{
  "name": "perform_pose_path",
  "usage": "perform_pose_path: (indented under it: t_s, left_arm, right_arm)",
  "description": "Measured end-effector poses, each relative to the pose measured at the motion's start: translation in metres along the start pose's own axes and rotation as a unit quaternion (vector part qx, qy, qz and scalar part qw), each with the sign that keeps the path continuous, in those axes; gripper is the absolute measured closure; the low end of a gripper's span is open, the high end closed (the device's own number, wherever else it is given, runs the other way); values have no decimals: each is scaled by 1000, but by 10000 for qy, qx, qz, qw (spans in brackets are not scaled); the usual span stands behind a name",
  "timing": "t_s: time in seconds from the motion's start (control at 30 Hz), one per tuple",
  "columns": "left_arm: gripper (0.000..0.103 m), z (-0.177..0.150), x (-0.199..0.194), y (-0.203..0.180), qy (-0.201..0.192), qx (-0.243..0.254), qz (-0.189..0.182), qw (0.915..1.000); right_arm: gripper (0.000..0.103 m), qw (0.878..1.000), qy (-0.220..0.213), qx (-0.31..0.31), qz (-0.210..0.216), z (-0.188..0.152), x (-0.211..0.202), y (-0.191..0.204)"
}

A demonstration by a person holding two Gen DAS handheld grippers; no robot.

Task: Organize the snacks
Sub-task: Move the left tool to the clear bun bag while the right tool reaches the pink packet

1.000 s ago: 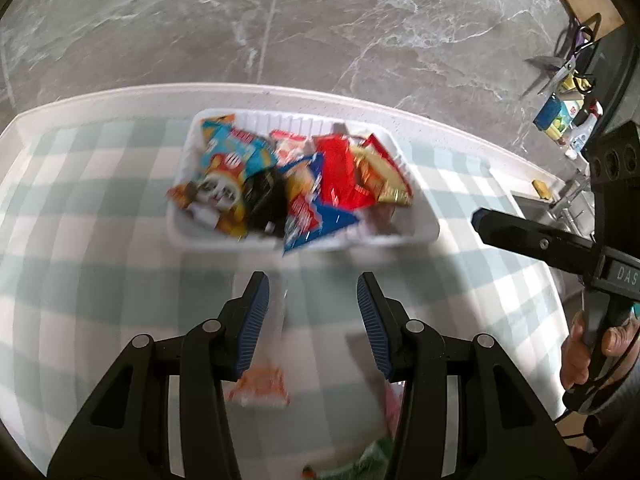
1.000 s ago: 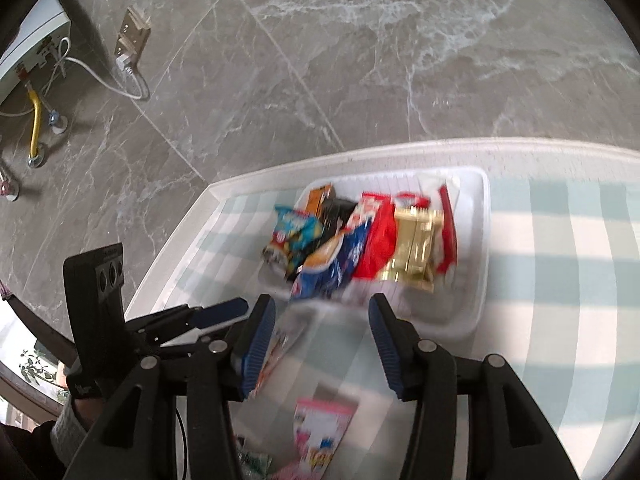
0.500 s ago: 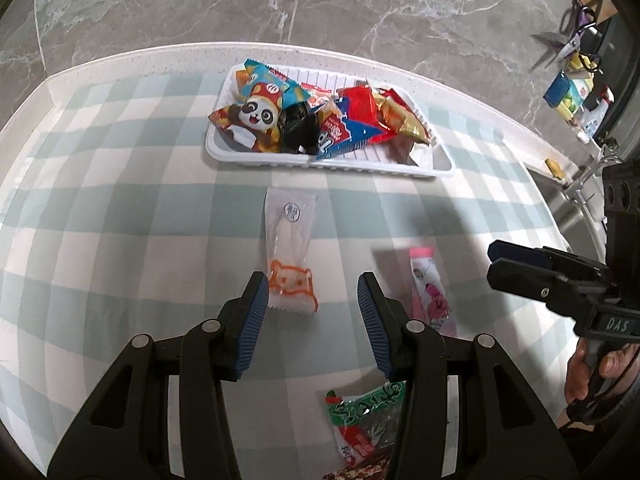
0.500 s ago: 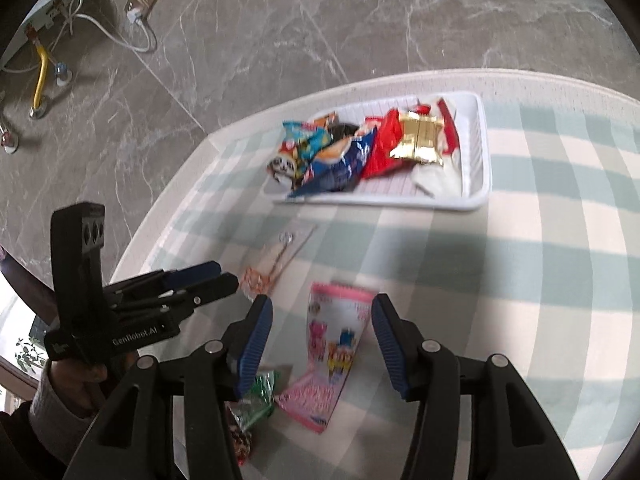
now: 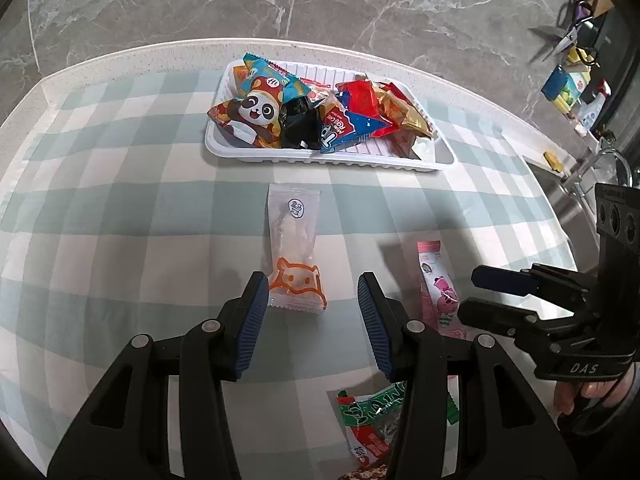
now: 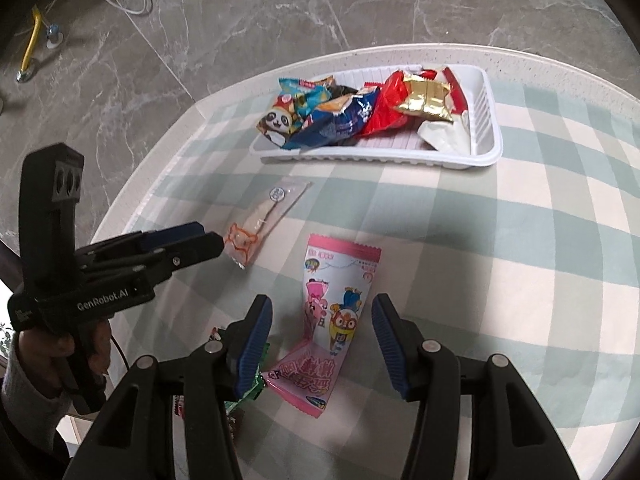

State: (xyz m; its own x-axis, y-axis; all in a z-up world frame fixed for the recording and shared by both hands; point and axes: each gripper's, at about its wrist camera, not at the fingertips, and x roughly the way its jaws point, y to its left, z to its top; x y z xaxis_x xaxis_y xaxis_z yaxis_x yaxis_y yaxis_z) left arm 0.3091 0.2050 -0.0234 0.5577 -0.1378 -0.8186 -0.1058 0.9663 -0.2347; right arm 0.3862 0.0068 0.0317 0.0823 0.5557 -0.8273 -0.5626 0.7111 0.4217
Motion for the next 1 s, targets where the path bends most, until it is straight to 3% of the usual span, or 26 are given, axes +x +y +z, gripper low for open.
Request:
perform_pose_path:
  t_s: [0.5,1.0]
  left_arm:
    - [58,12,25,7,142,98,55,9998]
    - [58,26,60,5,359,274,172,9988]
  right_arm:
    - [47,9990,381,-24,-213,-5,27,3]
    - [46,9973,418,-438,-427,0,37,12]
